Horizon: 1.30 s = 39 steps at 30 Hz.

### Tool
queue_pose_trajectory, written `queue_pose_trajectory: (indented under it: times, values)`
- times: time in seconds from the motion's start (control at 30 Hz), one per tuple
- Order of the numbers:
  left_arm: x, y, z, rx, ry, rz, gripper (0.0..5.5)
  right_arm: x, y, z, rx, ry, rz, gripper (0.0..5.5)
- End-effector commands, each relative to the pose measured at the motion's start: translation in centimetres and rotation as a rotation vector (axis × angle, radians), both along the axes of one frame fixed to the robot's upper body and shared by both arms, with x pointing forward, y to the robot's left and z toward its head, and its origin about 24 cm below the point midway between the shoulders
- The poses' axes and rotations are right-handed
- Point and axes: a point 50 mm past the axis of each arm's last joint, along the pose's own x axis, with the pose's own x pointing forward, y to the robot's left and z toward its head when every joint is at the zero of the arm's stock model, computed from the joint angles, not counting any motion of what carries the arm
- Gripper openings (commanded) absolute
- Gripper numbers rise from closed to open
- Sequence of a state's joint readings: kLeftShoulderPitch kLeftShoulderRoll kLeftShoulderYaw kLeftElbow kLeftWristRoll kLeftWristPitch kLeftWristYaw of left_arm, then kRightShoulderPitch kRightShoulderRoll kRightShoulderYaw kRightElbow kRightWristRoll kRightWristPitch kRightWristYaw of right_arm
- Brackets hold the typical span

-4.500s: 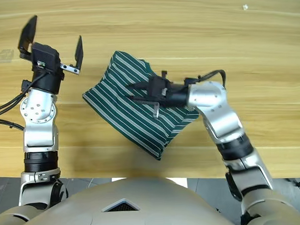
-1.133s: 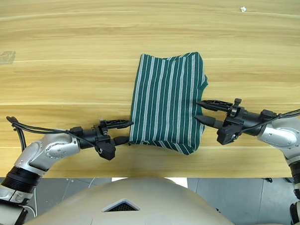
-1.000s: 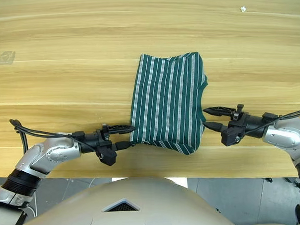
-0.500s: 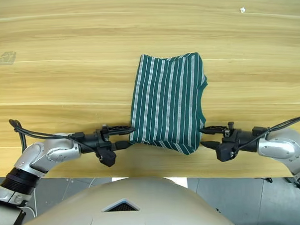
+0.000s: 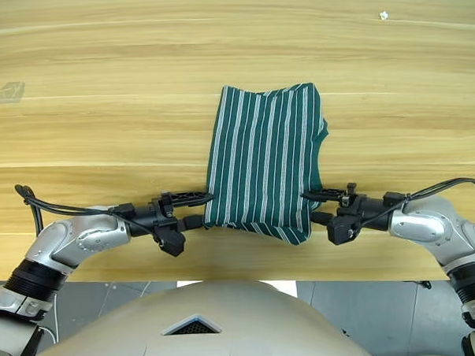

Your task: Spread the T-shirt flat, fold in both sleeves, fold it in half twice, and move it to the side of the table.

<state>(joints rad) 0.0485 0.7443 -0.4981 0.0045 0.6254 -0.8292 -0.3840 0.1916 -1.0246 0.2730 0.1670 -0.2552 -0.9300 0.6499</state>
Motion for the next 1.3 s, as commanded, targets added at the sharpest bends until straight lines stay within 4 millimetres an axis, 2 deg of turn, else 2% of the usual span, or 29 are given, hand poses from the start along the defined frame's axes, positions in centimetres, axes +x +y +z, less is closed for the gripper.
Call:
queue_pose_trajectory:
  times: [0.03,0.37,0.83,0.93,1.03,1.13,1.2,1.3]
  values:
    - [-2.4,0.6,-2.8,0.159,0.128,-0.047,3.25,-1.4,0.2,-1.1,-0.033,0.101,0.029,2.43]
    - [-3.0,0.3,-3.5,0.163,0.148,-0.056,1.64,-1.6,1.0,-1.1,-0.019,0.134,0.055,2.43]
    - [-3.0,0.3,-3.5,0.160,0.137,-0.030,0.42,-1.8,1.3,-1.3,-0.021,0.156,0.062,0.00]
    - [-3.4,0.3,-3.3,0.147,0.163,-0.019,0.23,-2.0,1.5,-1.4,-0.006,0.174,0.055,0.00]
    - [-4.2,0.7,-3.0,0.161,0.279,0.027,0.14,-1.4,2.1,-1.0,0.105,0.235,-0.036,0.00]
    - [-4.9,1.3,-2.0,0.190,0.428,0.071,0.11,-0.5,2.0,-0.1,0.227,0.344,-0.156,0.00]
    - [-4.8,1.2,-0.1,0.112,0.548,0.135,0.11,0.3,1.6,0.7,0.295,0.425,-0.232,0.00]
    - [-4.7,0.5,3.0,-0.001,0.636,0.158,0.08,1.3,1.3,1.8,0.365,0.507,-0.290,0.00]
